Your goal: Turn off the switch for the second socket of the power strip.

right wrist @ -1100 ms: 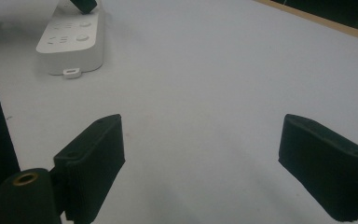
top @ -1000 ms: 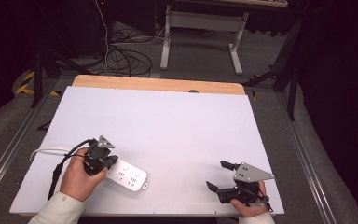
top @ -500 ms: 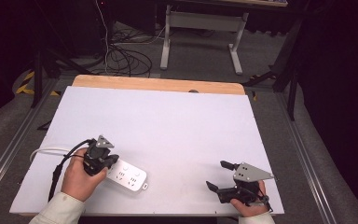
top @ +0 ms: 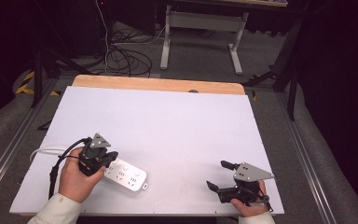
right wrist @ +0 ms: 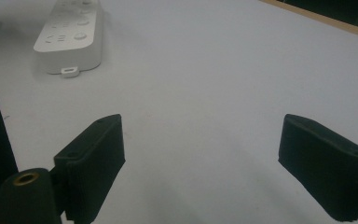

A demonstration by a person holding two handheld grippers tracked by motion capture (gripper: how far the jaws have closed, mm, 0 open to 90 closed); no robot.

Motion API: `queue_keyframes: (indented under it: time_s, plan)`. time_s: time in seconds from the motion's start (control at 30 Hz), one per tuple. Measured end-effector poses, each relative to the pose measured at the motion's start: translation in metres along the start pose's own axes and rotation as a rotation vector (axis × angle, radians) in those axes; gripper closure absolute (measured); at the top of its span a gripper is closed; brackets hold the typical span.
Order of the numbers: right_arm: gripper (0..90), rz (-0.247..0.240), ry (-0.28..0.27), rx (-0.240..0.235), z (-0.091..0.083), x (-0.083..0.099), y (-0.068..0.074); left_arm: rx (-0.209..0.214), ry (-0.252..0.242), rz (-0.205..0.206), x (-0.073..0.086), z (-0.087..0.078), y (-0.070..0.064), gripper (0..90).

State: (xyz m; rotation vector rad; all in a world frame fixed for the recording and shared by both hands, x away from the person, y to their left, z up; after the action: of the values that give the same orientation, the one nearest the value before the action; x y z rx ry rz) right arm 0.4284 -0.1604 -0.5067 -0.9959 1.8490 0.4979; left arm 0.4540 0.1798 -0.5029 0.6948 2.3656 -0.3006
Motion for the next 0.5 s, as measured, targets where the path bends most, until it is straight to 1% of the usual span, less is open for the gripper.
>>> queue_keyframes:
  time_s: [0.07, 0.17, 0.27, 0.37, 0.4, 0.47, 0.5]
  plan:
    - [14.8, 0.002, -0.001, 0.0, 0.0, 0.0, 0.0, -0.001, -0.01, 0.007, -0.002, -0.003, 0.002, 89.9]
    - [14.8, 0.002, 0.001, 0.0, 0.0, 0.0, 0.0, 0.0, -0.018, -0.001, -0.002, -0.005, 0.004, 89.9]
    - [14.8, 0.003, -0.002, -0.001, 0.0, 0.0, 0.0, 0.006, -0.024, 0.004, -0.004, -0.009, 0.001, 89.8]
    - [14.8, 0.003, 0.0, 0.001, 0.0, 0.0, 0.0, 0.001, -0.037, 0.017, -0.007, -0.014, 0.0, 89.7]
    - [14.8, 0.003, -0.001, 0.0, 0.0, 0.0, 0.0, 0.005, -0.041, 0.012, -0.007, -0.014, -0.001, 89.7]
    - [14.8, 0.003, -0.001, 0.001, 0.0, 0.0, 0.0, 0.004, -0.048, 0.01, -0.008, -0.016, -0.001, 87.6]
    - [14.8, 0.002, 0.0, 0.001, 0.0, 0.0, 0.0, 0.003, -0.048, 0.018, -0.008, -0.016, -0.001, 86.9]
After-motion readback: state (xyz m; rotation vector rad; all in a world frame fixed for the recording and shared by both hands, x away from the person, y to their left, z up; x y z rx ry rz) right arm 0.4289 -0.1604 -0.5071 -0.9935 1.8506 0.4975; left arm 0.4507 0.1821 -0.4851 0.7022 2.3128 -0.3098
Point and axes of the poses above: each handheld gripper's, and its own axes: z roughly forward along the jaws, x roughly out of its underside, y roughly to its left, the point moved 10 cm from there along z, roughly forward along the jaws, and after that the axes turned 2 degrees about -z, right-handed, at the moved point
